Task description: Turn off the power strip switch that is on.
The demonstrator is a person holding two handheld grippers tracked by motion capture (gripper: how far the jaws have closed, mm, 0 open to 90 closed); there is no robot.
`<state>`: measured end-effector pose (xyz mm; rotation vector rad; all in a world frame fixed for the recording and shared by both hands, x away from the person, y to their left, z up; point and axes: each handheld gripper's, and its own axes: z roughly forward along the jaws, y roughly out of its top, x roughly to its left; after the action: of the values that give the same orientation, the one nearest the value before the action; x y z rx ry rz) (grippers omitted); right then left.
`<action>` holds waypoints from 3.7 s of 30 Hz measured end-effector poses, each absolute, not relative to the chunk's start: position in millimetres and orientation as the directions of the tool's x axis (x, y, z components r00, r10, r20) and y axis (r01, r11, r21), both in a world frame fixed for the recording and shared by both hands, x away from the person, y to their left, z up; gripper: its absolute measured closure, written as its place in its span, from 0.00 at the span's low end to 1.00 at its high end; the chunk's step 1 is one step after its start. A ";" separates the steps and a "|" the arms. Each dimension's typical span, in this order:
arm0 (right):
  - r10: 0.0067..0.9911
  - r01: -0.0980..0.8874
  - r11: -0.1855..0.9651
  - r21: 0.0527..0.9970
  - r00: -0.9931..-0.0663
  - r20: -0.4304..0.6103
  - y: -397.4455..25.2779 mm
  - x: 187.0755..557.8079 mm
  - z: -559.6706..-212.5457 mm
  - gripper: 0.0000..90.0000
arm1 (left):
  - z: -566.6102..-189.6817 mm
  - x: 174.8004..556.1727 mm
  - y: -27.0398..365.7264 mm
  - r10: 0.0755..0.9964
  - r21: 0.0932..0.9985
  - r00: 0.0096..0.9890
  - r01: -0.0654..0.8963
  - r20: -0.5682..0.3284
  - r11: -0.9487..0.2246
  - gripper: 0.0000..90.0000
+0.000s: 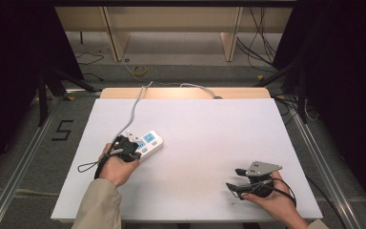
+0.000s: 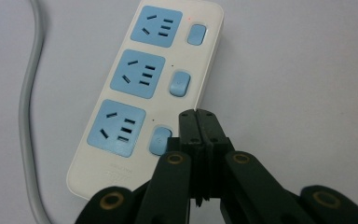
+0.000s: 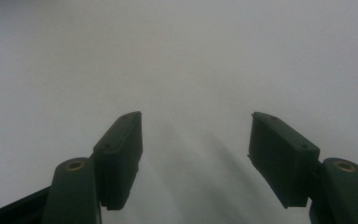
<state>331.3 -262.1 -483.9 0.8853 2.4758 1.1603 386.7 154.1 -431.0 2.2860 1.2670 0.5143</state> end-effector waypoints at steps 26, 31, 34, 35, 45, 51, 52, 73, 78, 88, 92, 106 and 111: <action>0.628 0.415 0.494 0.764 -0.778 0.017 -261.8 331.4 -484.1 0.40 | -427.9 402.8 145.1 0.850 0.545 0.518 0.686 0.099 -0.481 1.00; 0.627 0.415 0.495 0.763 -0.779 0.017 -261.8 331.6 -484.1 0.40 | -427.6 404.9 144.1 0.852 0.544 0.515 0.689 0.098 -0.479 1.00; 0.627 0.414 0.495 0.764 -0.779 0.016 -261.9 331.5 -484.1 0.40 | -428.0 406.5 144.5 0.850 0.538 0.518 0.691 0.099 -0.484 1.00; 0.627 0.414 0.494 0.764 -0.779 0.017 -262.0 331.5 -484.0 0.40 | -428.1 407.0 144.6 0.850 0.535 0.518 0.692 0.100 -0.485 1.00; 0.627 0.414 0.494 0.764 -0.779 0.017 -261.9 331.6 -484.0 0.40 | -427.4 413.8 143.7 0.850 0.524 0.518 0.700 0.097 -0.486 1.00; 0.627 0.414 0.493 0.765 -0.779 0.017 -262.0 331.6 -484.0 0.40 | -426.7 417.6 142.1 0.846 0.513 0.523 0.701 0.102 -0.495 1.00; 0.627 0.414 0.493 0.765 -0.779 0.017 -262.0 331.6 -484.0 0.40 | -426.5 418.2 141.8 0.845 0.511 0.525 0.702 0.099 -0.496 1.00; 0.627 0.414 0.493 0.765 -0.779 0.018 -262.2 331.6 -483.8 0.40 | -425.3 429.0 134.1 0.838 0.484 0.535 0.708 0.108 -0.514 1.00; 0.627 0.414 0.492 0.766 -0.779 0.018 -262.0 331.5 -483.8 0.40 | -425.1 431.1 133.3 0.835 0.474 0.539 0.711 0.107 -0.520 1.00; 0.627 0.413 0.492 0.766 -0.779 0.017 -262.1 331.7 -483.9 0.40 | -424.4 435.4 134.6 0.839 0.469 0.534 0.719 0.101 -0.514 1.00; 0.626 0.413 0.492 0.767 -0.779 0.018 -262.2 331.7 -483.9 0.40 | -423.8 436.9 134.2 0.838 0.467 0.536 0.719 0.100 -0.515 1.00; 0.627 0.414 0.491 0.767 -0.779 0.019 -262.3 331.7 -483.9 0.40 | -423.7 442.4 133.0 0.835 0.458 0.540 0.718 0.109 -0.524 1.00; 0.626 0.413 0.491 0.767 -0.779 0.019 -262.3 331.8 -483.9 0.40 | -421.6 444.6 131.9 0.832 0.455 0.542 0.716 0.116 -0.530 1.00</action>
<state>331.8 -262.3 -483.9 0.8839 2.4756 1.1662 444.6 131.9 -421.6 2.4290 1.2731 0.4570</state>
